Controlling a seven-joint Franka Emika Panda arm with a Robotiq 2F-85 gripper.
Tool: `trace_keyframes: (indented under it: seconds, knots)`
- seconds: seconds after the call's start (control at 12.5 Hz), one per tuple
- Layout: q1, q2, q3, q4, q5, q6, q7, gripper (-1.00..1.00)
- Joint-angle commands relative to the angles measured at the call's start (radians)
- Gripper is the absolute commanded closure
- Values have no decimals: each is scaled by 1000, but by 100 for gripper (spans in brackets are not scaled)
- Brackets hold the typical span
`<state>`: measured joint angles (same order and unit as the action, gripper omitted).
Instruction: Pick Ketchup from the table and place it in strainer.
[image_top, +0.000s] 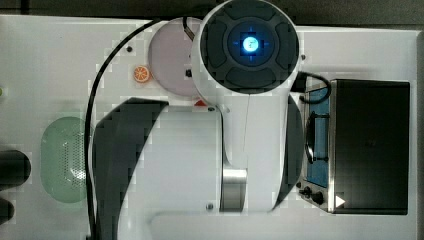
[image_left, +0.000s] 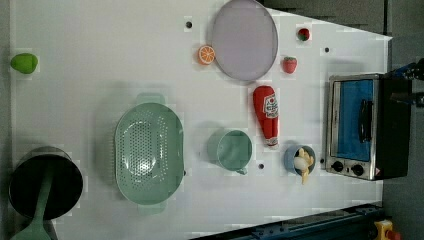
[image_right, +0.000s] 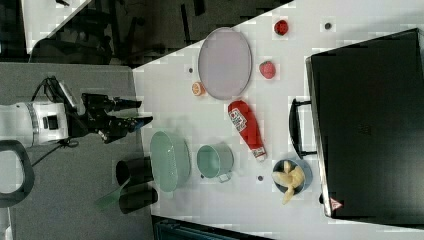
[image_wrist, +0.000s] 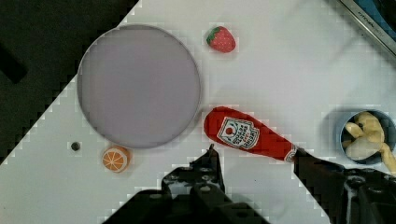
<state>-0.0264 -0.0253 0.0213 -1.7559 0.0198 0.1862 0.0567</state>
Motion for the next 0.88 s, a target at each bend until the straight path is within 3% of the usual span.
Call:
trace_keyframes:
  seconds: [0.08,0.24,0.56,0.88]
  knots:
    - [-101,-234,37,-162,7,-166,-7,-59]
    - [-99,-225,40,-176,7,-158,-15,-99]
    - [-96,-168,61,-233,7,-78,-118,-100]
    - [-96,-84,76,-311,7,96,-484,-100]
